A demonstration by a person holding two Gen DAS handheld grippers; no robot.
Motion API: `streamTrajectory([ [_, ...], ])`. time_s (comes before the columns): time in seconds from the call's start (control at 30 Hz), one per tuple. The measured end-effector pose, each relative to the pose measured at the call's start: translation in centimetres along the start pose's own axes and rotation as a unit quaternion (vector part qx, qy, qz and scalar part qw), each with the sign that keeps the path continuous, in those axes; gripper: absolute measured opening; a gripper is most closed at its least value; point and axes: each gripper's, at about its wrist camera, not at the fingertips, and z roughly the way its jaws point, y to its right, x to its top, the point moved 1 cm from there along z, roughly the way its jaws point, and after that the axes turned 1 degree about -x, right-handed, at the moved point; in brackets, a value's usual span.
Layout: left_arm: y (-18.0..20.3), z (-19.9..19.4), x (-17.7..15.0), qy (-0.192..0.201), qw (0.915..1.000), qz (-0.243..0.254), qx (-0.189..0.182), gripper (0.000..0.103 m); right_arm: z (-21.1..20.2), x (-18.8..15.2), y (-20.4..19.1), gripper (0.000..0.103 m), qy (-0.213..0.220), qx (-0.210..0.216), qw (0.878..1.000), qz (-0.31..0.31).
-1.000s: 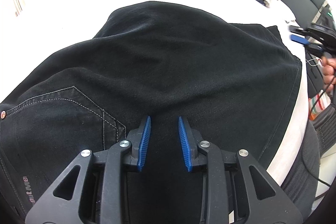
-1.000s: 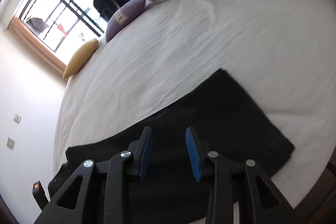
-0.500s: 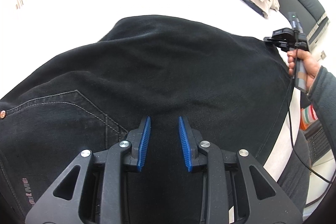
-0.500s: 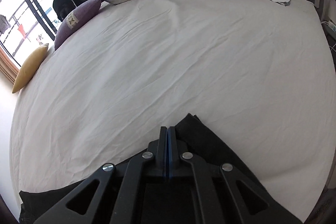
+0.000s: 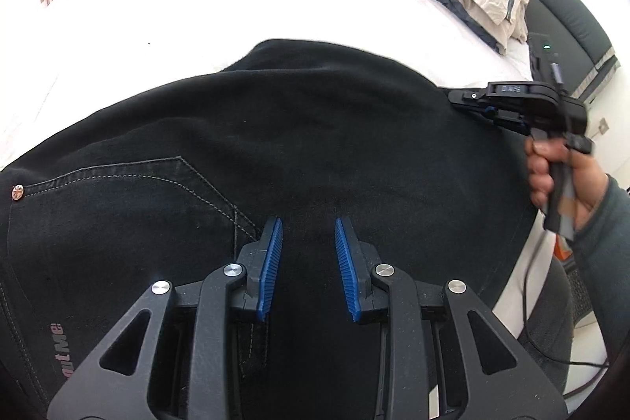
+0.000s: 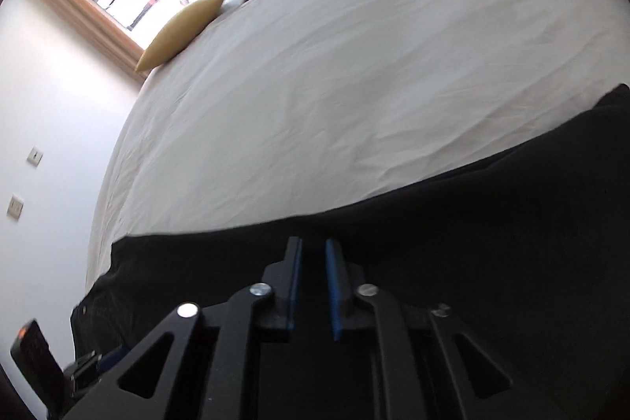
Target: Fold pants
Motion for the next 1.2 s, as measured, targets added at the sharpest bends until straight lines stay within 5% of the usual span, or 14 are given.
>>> streamTrajectory([
  [0.1,-1.3,-1.4,-0.1,0.019,0.9997,-0.013,0.008,0.027,-1.8,1.3,-1.3,0.016,0.028,-0.071,0.997,-0.009],
  [0.2,-2.5,-2.5,-0.3,0.029,0.9993,-0.021,0.013,0.027,-2.5,-0.2,-7.8,0.029,-0.002,0.029,0.996,-0.086],
  [0.3,-3.8,-3.4,-0.9,0.028,0.9990,-0.031,0.017,0.027,-1.3,-3.1,-15.5,0.037,-0.048,0.148,0.973,-0.168],
  [0.43,-5.9,-4.1,-2.5,0.025,0.9979,-0.057,0.018,0.027,4.3,-5.2,-20.9,0.047,-0.112,0.192,0.956,-0.193],
  [0.47,-6.7,-4.5,-2.5,0.027,0.9976,-0.062,0.014,0.027,6.3,-5.1,-20.9,0.046,-0.124,0.170,0.960,-0.183],
  [0.53,-7.6,-5.1,-3.2,0.035,0.9971,-0.066,0.015,0.027,8.1,-4.4,-19.6,0.006,-0.111,0.147,0.971,-0.155],
  [0.57,-8.0,-5.4,-3.4,0.040,0.9969,-0.066,0.015,0.027,8.8,-3.1,-18.7,0.000,-0.100,0.142,0.976,-0.130],
  [0.67,-9.5,-6.9,-4.3,0.049,0.9957,-0.076,0.021,0.027,7.6,-0.2,-15.3,0.004,-0.048,0.058,0.996,-0.052],
  [0.73,-10.2,-8.2,-4.3,0.060,0.9943,-0.084,0.026,0.027,5.5,0.1,-15.3,0.027,-0.032,0.041,0.996,-0.067],
  [0.93,-13.5,-9.5,-5.2,0.078,0.9909,-0.091,0.062,0.027,1.5,-7.9,-20.0,0.051,-0.086,0.170,0.963,-0.192],
  [1.0,-15.4,-9.8,-6.0,0.088,0.9904,-0.103,0.029,0.027,2.4,-9.3,-18.9,0.050,-0.087,0.144,0.967,-0.190],
  [1.1,-16.9,-10.9,-7.1,0.094,0.9897,-0.097,0.047,0.027,3.9,-7.7,-13.9,0.008,-0.088,0.149,0.981,-0.091],
  [1.17,-18.6,-11.8,-7.7,0.101,0.9883,-0.110,0.031,0.027,2.1,-6.6,-10.9,0.009,-0.059,0.103,0.992,-0.053],
  [1.2,-19.3,-12.2,-7.8,0.104,0.9874,-0.117,0.023,0.027,0.7,-6.3,-10.0,0.020,-0.043,0.079,0.995,-0.052],
])
